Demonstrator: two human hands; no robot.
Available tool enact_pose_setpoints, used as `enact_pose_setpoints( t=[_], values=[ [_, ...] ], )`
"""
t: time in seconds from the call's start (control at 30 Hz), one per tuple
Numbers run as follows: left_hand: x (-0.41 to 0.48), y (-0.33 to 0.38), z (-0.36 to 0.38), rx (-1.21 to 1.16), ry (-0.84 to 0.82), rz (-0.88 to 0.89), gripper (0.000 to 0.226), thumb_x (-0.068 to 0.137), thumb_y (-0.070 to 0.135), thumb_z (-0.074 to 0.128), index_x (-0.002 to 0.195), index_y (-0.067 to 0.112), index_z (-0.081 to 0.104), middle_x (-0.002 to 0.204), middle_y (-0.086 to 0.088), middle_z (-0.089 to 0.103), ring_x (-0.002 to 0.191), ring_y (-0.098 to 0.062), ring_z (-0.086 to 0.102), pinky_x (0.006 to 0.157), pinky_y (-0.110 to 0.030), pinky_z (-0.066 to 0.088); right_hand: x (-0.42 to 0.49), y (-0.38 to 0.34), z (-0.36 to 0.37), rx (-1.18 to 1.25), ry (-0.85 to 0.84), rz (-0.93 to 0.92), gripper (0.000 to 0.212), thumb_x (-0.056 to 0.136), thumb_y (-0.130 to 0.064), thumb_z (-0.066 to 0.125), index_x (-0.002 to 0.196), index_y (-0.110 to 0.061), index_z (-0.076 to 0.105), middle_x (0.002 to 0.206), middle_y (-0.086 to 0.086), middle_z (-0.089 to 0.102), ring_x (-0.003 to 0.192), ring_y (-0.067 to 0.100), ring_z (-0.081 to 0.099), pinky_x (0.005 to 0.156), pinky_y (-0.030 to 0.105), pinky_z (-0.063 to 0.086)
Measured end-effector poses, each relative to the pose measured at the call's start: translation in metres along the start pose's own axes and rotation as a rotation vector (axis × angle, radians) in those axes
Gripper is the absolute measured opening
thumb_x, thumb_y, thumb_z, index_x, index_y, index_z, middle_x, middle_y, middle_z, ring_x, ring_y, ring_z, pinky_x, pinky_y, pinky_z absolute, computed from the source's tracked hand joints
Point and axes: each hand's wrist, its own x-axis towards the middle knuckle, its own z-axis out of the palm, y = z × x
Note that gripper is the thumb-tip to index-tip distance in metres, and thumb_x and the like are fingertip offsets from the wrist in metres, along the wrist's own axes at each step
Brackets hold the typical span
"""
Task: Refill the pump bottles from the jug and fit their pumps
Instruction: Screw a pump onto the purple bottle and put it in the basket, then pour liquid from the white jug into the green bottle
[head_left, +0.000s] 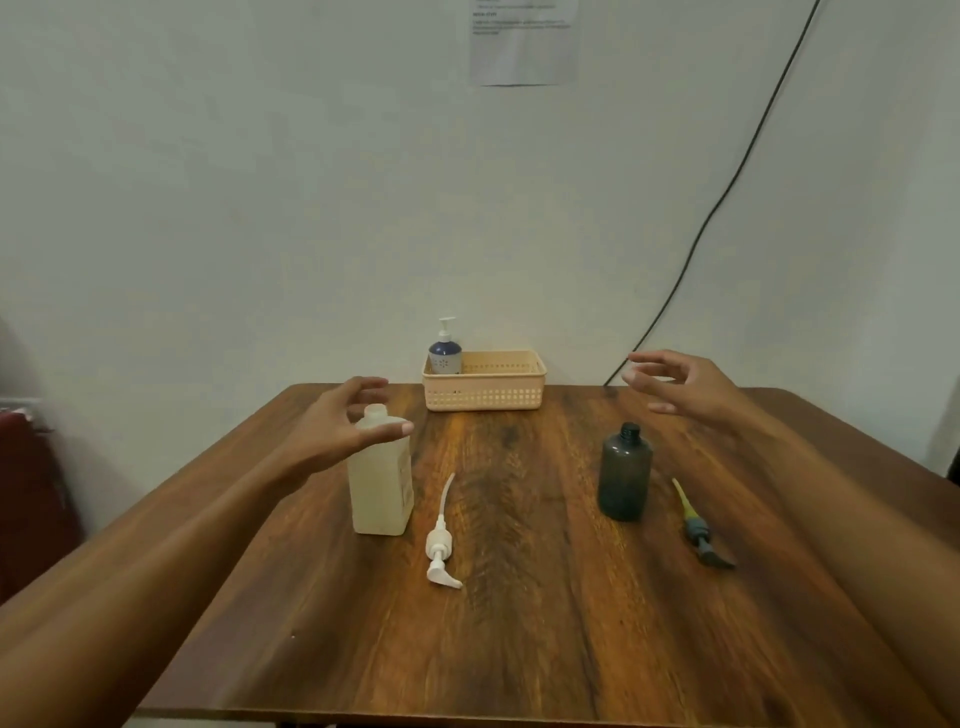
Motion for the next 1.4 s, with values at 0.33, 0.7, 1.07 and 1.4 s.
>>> enact_pose_setpoints(
  t=[0.33, 0.7, 1.07, 1.4],
  values=[
    [-0.035, -0.039, 0.039, -0.178, 0.136, -0.092, 0.109, 0.049, 0.075, 0.084, 0.142, 0.032, 0.046, 0.136, 0.004, 0.059, 0.116, -0.021, 0.061, 0.09, -0.042, 0.059, -0.041, 0.07, 0.03, 0.038, -0.15, 0.195, 0.079, 0.056, -0.055, 0.098, 0.123, -0.049, 0.056, 0.127, -0.016, 0.06, 0.123, 0.017, 0.055, 0.109, 0.048, 0.044],
    [-0.043, -0.036, 0.05, -0.167, 0.255, -0.104, 0.101, 0.056, 0.061, 0.085, 0.143, 0.019, 0.054, 0.136, -0.006, 0.064, 0.117, -0.027, 0.063, 0.093, -0.049, 0.059, -0.045, 0.074, 0.036, 0.101, -0.075, 0.152, 0.065, 0.055, -0.036, 0.095, 0.112, -0.039, 0.063, 0.117, -0.017, 0.066, 0.108, 0.005, 0.061, 0.083, 0.026, 0.048],
    [-0.011, 0.035, 0.021, -0.176, 0.282, 0.11, 0.078, 0.05, 0.083, 0.081, 0.116, 0.047, 0.059, 0.104, 0.03, 0.064, 0.095, 0.001, 0.066, 0.067, -0.015, 0.056, -0.017, -0.03, 0.055, 0.119, -0.002, -0.144, 0.074, 0.061, -0.052, 0.092, 0.128, -0.027, 0.07, 0.121, -0.01, 0.073, 0.109, 0.006, 0.068, 0.081, 0.02, 0.052],
    [0.0, 0.064, 0.021, -0.098, 0.223, 0.214, 0.075, 0.053, 0.081, 0.082, 0.117, 0.046, 0.064, 0.103, 0.032, 0.066, 0.097, 0.01, 0.064, 0.071, -0.015, 0.053, -0.018, -0.075, 0.081, 0.147, -0.082, -0.247, 0.078, 0.063, -0.056, 0.09, 0.132, -0.027, 0.069, 0.123, -0.009, 0.074, 0.112, 0.009, 0.07, 0.082, 0.021, 0.057]
  ],
)
